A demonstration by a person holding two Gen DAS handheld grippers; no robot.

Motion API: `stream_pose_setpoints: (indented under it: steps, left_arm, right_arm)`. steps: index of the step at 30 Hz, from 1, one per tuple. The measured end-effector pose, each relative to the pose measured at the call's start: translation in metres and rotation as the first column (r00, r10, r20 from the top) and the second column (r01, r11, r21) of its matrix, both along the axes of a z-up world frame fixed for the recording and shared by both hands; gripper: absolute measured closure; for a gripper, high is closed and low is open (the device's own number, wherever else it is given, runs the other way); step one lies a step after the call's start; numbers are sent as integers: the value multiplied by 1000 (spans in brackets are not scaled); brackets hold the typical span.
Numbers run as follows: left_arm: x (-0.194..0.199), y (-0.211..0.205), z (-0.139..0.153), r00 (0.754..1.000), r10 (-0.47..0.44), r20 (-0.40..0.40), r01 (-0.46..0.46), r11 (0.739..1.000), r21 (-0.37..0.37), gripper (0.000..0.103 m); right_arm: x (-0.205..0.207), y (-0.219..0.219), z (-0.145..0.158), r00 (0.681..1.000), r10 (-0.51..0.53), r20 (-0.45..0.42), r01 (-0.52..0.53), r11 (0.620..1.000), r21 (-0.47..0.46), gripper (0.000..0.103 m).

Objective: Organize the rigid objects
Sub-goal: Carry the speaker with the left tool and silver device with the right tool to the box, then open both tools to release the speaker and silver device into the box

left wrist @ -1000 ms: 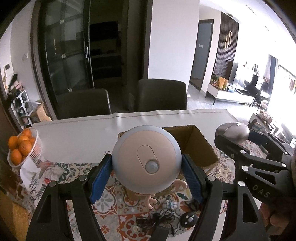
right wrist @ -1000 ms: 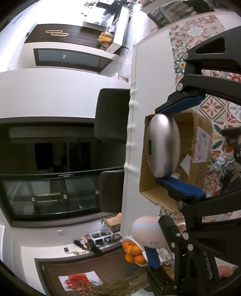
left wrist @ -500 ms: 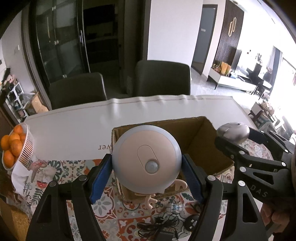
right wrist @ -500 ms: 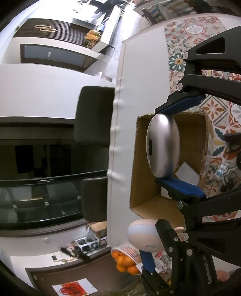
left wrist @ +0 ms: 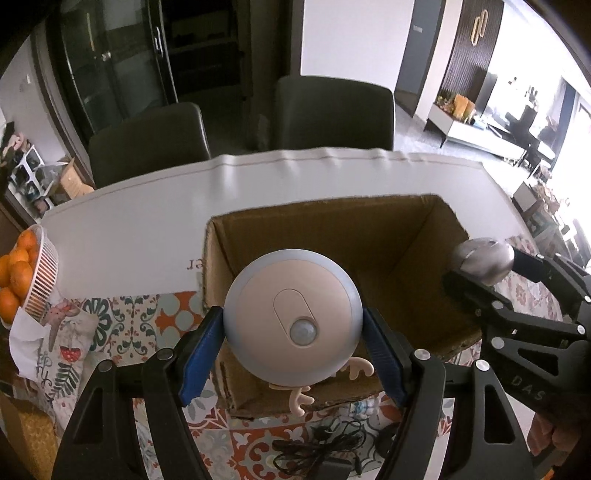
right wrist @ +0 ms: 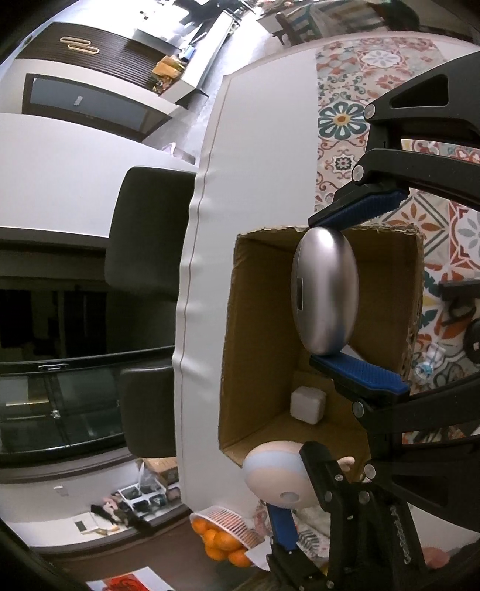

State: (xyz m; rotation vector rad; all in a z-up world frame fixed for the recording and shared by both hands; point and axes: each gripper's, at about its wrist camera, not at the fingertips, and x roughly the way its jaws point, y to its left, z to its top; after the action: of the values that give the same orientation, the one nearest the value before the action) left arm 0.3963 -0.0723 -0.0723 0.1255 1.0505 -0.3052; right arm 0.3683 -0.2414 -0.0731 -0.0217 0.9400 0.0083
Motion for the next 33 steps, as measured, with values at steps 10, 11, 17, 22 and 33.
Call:
stream_pose_setpoints:
  steps: [10,11,17,22,33]
  left_arm:
    - [-1,0,6,998,24,57,-28,997,76,23]
    - [-3,2,9,997,28,72,-34,996,83,22]
    - [-10,15,19,993,60,107,-70,993,99,19]
    - [-12,29,18,990,98,97,-107,990,94,17]
    - [-33,49,29,981,141,131,-152,985,82,14]
  right_arm:
    - [0,-3,-7,1000,-3,-18,3,1000,3,37]
    - [0,-2,-8,1000,-2,-19,3,1000,7,37]
    - [0,5,-6,1000,11,-14,-10,1000,10,37]
    - [1,15,-4,1000,25,-12,-25,1000,-3,37]
    - [-10,30,8,999,41,5,-41,999,-21,28]
